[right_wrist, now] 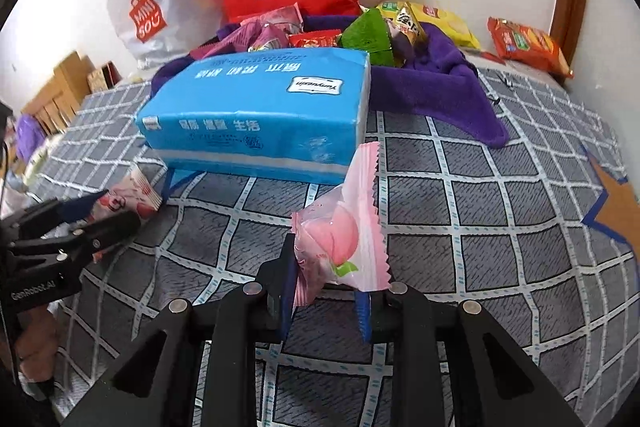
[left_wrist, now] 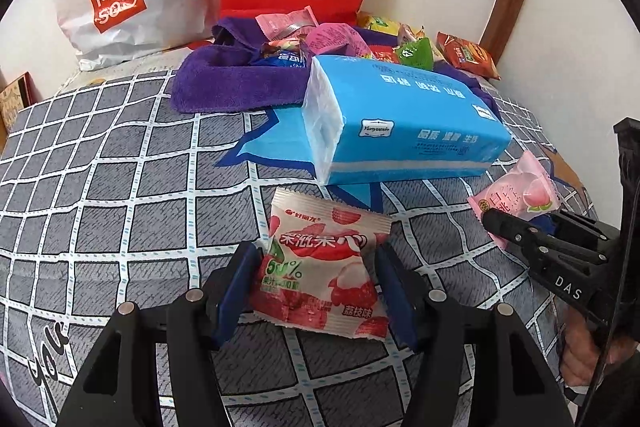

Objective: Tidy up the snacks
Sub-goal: 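Lift and carry both candy packets over the purple towel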

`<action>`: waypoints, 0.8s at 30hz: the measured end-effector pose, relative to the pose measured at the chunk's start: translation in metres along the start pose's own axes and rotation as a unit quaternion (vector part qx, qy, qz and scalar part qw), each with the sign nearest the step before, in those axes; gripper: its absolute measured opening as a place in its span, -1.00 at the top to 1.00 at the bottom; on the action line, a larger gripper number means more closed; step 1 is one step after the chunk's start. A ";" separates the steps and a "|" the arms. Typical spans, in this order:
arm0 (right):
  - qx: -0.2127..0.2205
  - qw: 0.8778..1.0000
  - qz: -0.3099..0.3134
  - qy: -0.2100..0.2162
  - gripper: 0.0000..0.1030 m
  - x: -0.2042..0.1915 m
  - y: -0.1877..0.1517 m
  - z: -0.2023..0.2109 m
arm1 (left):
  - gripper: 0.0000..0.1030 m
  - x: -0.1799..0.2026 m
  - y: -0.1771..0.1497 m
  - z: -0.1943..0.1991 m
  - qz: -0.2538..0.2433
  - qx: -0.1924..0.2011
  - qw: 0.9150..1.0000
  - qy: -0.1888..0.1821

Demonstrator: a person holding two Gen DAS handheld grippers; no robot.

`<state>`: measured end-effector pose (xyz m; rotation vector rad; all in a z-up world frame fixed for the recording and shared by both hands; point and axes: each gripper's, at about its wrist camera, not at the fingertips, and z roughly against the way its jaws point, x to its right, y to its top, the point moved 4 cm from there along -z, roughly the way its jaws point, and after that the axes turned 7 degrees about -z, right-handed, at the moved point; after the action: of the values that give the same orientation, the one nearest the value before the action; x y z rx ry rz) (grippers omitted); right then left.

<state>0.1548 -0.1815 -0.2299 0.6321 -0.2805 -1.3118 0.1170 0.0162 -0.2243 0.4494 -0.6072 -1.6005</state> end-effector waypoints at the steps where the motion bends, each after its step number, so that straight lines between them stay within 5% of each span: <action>1: 0.000 1.000 -0.001 0.002 0.50 0.001 0.000 0.000 | -0.14 0.000 0.000 0.000 0.000 0.000 1.000 0.000; 14: 0.001 1.000 -0.010 -0.007 0.57 -0.001 0.000 0.008 | 0.06 0.002 0.002 0.015 0.011 0.004 1.000 -0.011; 24: 0.057 0.998 0.003 0.016 0.57 -0.017 0.032 0.062 | 0.06 0.011 0.031 0.063 0.004 0.037 0.999 -0.021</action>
<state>0.1440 -0.1780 -0.1592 0.7479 -0.3324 -1.2848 0.1015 0.0115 -0.1552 0.4700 -0.7009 -1.5872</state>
